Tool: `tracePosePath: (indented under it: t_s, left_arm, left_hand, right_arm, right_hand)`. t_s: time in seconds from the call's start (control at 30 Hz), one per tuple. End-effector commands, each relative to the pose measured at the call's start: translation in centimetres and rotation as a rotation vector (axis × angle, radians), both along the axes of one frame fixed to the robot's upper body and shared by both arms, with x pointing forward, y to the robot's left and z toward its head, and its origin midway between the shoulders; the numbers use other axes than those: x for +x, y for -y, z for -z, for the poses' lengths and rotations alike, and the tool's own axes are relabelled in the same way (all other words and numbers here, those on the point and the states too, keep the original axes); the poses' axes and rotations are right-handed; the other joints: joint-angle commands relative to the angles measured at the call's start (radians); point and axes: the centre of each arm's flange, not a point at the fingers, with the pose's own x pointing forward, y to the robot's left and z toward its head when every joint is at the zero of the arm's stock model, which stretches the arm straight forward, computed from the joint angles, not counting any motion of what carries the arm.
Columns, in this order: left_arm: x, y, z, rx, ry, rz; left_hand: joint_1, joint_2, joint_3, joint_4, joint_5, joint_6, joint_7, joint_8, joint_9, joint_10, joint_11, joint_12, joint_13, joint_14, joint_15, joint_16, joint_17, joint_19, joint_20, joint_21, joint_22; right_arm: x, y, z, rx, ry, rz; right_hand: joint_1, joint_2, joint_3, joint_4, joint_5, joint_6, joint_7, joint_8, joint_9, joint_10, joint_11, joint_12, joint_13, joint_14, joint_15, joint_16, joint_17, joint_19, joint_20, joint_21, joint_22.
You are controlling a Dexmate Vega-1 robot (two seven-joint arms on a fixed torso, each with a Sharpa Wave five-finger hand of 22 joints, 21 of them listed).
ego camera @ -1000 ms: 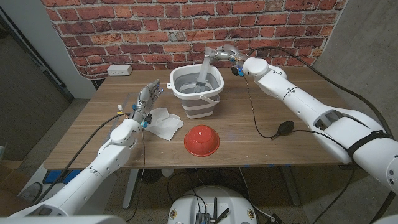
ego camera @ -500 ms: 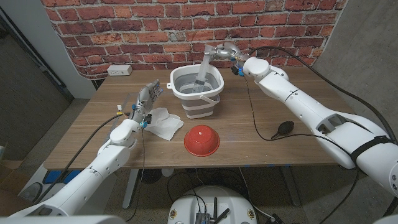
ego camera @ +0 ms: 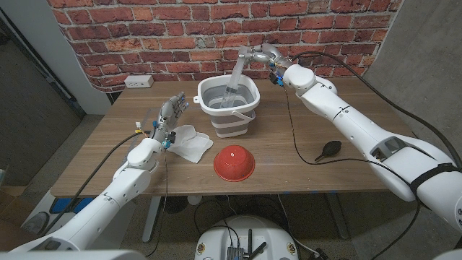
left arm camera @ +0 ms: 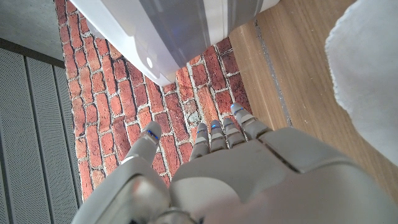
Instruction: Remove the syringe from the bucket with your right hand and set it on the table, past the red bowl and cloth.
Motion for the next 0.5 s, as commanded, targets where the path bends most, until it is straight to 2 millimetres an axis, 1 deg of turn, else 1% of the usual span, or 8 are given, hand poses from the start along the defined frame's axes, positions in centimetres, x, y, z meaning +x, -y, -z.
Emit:
tracePosePath:
  t_s: [0.03, 0.5]
  left_arm:
    - [-0.3, -0.2, -0.2, 0.000, 0.007, -0.007]
    - [-0.7, -0.2, -0.1, -0.003, 0.014, -0.009]
  left_hand:
    - [0.007, 0.078, 0.000, -0.004, 0.002, 0.008, -0.003, 0.000, 0.006, 0.006, 0.005, 0.004, 0.004, 0.007, 0.005, 0.006, 0.003, -0.006, -0.054, 0.004, 0.005]
    - [0.008, 0.078, 0.000, -0.005, 0.002, 0.009, -0.003, 0.000, 0.006, 0.007, 0.005, 0.004, 0.004, 0.006, 0.004, 0.006, 0.003, -0.006, -0.054, 0.004, 0.005]
  right_arm:
    - [-1.4, 0.6, -0.8, 0.055, 0.028, 0.019]
    - [-3.2, 1.6, -1.9, 0.100, 0.070, 0.025]
  right_hand:
    - [0.030, 0.025, 0.002, 0.006, 0.007, 0.011, -0.004, 0.005, 0.001, 0.106, -0.101, 0.004, 0.005, 0.011, -0.125, 0.005, 0.004, 0.009, 0.001, 0.000, 0.001]
    - [0.033, 0.026, 0.000, 0.008, 0.007, 0.011, -0.004, 0.009, -0.002, 0.109, -0.101, 0.002, 0.007, 0.016, -0.124, 0.004, 0.005, 0.010, 0.000, -0.001, 0.001]
